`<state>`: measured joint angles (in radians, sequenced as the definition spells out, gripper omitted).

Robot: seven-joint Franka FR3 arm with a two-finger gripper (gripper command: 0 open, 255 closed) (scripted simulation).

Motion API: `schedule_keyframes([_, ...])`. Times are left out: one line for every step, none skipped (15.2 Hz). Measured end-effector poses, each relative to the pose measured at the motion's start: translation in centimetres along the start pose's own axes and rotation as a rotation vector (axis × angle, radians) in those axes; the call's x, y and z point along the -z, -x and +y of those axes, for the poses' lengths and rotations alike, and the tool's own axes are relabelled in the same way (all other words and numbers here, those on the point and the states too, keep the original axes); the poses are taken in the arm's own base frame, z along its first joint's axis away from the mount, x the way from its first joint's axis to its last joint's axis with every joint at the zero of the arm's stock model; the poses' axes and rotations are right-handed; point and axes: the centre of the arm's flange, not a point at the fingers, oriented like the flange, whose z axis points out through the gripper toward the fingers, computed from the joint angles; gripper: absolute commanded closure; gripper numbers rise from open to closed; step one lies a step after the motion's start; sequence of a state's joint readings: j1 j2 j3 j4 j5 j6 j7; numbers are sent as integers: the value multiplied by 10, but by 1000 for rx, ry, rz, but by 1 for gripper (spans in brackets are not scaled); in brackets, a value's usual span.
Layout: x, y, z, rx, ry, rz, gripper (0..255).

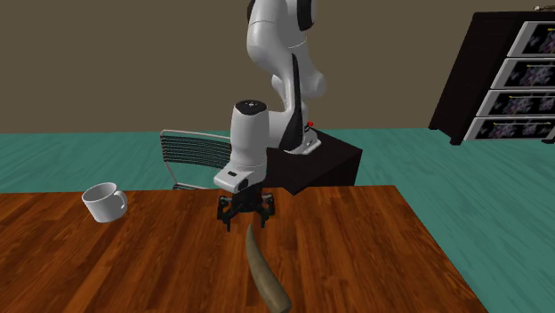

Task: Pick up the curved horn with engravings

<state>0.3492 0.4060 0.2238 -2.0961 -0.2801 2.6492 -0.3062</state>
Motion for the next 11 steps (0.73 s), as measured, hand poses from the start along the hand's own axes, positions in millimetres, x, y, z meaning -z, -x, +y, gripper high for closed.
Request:
schedule_keyframes([-9, -8, -5, 27, 1, 2, 0])
schedule_keyframes([-18, -16, -12, 55, 1, 3, 0])
schedule_keyframes([-29, -22, -16, 82, 2, 6, 0])
schedule_keyframes([-36, -28, -22, 105, 3, 6, 0])
schedule_keyframes([-43, -30, -22, 117, 3, 7, 0])
schedule_keyframes([-50, -31, -23, 122, 3, 8, 0])
schedule_keyframes([-55, -31, -25, 125, 3, 8, 0])
schedule_keyframes([-60, -30, -25, 127, 4, 8, 0])
schedule_keyframes([-65, -29, -26, 127, 4, 8, 0])
schedule_keyframes([-71, -30, -27, 128, 4, 8, 0])
schedule_keyframes([-76, -29, -27, 128, 4, 8, 0])
